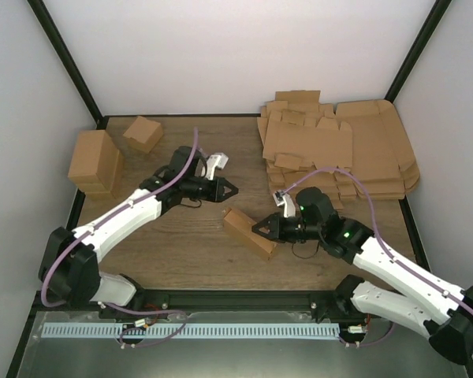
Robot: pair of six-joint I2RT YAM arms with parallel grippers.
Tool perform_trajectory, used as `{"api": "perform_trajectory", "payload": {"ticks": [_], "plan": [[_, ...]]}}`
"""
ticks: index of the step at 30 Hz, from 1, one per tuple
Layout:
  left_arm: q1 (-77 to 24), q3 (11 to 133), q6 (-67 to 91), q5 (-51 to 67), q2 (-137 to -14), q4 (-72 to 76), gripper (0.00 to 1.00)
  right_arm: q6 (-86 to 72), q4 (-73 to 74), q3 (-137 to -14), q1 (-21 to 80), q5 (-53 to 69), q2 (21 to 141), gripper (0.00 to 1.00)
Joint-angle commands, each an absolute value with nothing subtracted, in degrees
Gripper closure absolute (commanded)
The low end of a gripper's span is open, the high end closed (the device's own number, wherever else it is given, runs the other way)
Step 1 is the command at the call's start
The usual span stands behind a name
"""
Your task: Fold the paper box
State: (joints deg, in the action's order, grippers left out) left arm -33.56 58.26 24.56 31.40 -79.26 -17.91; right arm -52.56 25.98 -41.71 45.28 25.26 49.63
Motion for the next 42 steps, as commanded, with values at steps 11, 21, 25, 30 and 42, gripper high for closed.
{"api": "perform_trajectory", "payload": {"ticks": [11,21,25,30,42], "plan": [[-33.4,53.5,25.4,41.9,-86.5,-6.1,0.96,-52.3,3.1,-30.1,34.5,45.1,55.8,0.99],[-33.4,44.3,27.9,43.3,-86.4,1.2,0.96,-50.7,0.2,-23.6,34.5,46.7,57.5,0.99],[-33.4,42.6,28.0,43.0,-86.2,2.2,0.96,-50.1,-0.8,-22.2,34.5,46.7,58.4,0.99],[-33.4,40.9,27.9,42.9,-86.9,3.8,0.96,-49.7,-3.3,-20.0,34.0,46.8,59.5,0.99],[-33.4,40.1,26.2,41.9,-86.2,1.6,0.96,-46.4,6.8,-28.8,31.9,49.0,57.1,0.99]]}}
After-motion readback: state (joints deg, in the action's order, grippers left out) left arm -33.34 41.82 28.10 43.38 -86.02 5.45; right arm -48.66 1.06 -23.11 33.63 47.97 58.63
